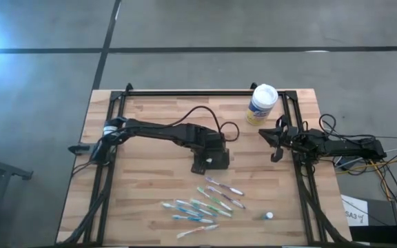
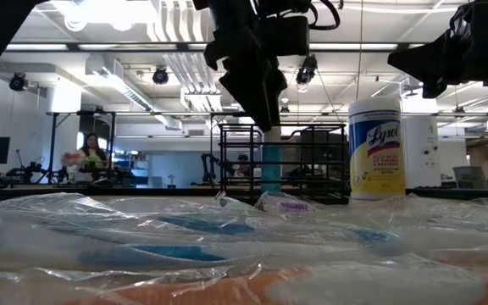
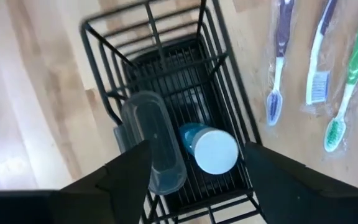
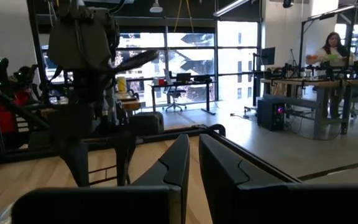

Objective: Pick & Place toothbrushing station
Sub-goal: Put the blue mouthwash into the mesh organizer

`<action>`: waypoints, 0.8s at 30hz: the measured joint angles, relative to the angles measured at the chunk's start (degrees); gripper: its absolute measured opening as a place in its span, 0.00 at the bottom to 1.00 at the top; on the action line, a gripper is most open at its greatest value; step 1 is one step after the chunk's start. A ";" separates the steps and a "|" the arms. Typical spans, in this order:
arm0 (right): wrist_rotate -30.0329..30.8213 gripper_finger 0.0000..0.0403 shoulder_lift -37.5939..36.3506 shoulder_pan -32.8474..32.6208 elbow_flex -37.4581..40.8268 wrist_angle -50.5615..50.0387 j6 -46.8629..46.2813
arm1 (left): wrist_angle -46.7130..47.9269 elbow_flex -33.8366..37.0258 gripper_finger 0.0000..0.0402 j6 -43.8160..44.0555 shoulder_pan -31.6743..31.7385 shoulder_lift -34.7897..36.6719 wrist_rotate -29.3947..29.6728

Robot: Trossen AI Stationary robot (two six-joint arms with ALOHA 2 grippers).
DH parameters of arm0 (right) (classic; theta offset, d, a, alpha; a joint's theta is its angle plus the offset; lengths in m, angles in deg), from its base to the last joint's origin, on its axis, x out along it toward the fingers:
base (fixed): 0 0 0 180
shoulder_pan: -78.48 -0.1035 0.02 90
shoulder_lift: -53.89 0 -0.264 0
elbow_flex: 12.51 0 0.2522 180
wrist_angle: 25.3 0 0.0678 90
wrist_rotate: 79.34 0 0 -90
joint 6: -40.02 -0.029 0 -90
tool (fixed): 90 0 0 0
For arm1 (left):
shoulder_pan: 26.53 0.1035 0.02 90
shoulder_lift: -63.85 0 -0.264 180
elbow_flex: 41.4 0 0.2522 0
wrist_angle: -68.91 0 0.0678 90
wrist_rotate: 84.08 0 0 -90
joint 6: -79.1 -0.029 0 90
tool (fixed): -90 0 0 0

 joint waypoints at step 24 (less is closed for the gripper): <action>0.02 0.09 0.33 0.02 0.00 -0.23 -0.07 | 8.11 12.31 0.26 14.32 0.25 46.00 3.13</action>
